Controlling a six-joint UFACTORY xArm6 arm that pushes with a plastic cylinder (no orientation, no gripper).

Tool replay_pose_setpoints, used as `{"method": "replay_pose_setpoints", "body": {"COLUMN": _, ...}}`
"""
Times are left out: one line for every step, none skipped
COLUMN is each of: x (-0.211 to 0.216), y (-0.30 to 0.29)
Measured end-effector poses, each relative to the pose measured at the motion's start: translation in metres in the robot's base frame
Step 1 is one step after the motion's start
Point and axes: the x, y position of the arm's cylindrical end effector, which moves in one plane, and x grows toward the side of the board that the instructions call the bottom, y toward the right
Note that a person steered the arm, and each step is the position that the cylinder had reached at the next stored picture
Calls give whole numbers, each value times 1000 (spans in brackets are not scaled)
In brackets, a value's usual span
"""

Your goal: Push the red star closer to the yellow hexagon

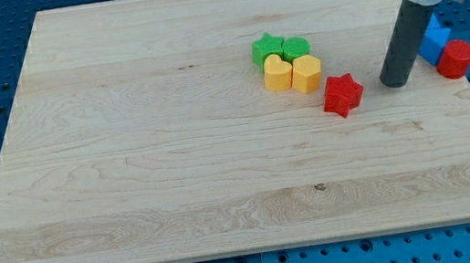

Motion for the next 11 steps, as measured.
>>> {"method": "replay_pose_setpoints", "body": {"x": 0, "y": -16}}
{"method": "replay_pose_setpoints", "body": {"x": 0, "y": -20}}
{"method": "replay_pose_setpoints", "body": {"x": -3, "y": -20}}
{"method": "replay_pose_setpoints", "body": {"x": -10, "y": -21}}
{"method": "replay_pose_setpoints", "body": {"x": -9, "y": -36}}
{"method": "replay_pose_setpoints", "body": {"x": 1, "y": -47}}
{"method": "replay_pose_setpoints", "body": {"x": 20, "y": -42}}
{"method": "replay_pose_setpoints", "body": {"x": 38, "y": -44}}
{"method": "replay_pose_setpoints", "body": {"x": 39, "y": -68}}
{"method": "replay_pose_setpoints", "body": {"x": 39, "y": -82}}
{"method": "replay_pose_setpoints", "body": {"x": 71, "y": -76}}
